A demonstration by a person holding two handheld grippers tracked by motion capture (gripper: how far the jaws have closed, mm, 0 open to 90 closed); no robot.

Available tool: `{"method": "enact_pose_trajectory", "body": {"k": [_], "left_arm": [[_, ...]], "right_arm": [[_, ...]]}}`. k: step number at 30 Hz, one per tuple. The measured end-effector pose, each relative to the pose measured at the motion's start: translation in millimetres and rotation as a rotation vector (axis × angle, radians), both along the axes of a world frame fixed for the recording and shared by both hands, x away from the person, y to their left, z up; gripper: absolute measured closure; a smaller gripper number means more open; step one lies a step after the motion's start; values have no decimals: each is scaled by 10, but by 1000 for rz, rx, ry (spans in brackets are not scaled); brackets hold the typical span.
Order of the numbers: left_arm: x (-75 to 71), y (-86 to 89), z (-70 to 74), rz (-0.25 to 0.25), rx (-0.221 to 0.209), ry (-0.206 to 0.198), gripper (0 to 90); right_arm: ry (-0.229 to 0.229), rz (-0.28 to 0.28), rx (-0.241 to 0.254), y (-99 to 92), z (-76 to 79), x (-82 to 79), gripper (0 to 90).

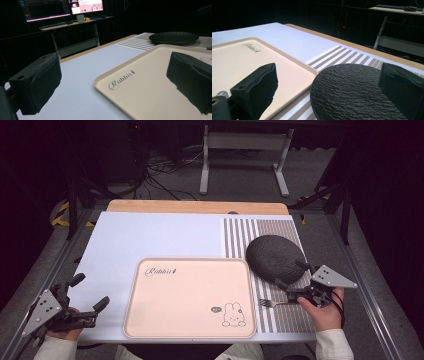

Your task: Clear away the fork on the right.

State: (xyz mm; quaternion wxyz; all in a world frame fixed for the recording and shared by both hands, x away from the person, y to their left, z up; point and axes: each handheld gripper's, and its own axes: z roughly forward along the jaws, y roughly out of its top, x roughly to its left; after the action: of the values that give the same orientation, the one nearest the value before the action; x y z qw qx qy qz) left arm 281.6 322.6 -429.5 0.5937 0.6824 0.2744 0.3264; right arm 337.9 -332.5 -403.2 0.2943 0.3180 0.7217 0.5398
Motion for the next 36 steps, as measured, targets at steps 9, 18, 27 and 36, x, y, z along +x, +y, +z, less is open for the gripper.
{"method": "enact_pose_trajectory", "body": {"k": [9,18,27,36], "left_arm": [[-2,-2,1,-3,2,0,5],[-1,5,4,-4,-1,-1,5],[-1,6,4,-3,-4,-1,5],[-1,14,5,-4,-8,3,5]], "right_arm": [[40,32,-20,109,66,109,28],[103,49,-83,214,187,221,19],[184,93,-228,262,344,297,50],[303,170,-424,326,412,341,88]]}}
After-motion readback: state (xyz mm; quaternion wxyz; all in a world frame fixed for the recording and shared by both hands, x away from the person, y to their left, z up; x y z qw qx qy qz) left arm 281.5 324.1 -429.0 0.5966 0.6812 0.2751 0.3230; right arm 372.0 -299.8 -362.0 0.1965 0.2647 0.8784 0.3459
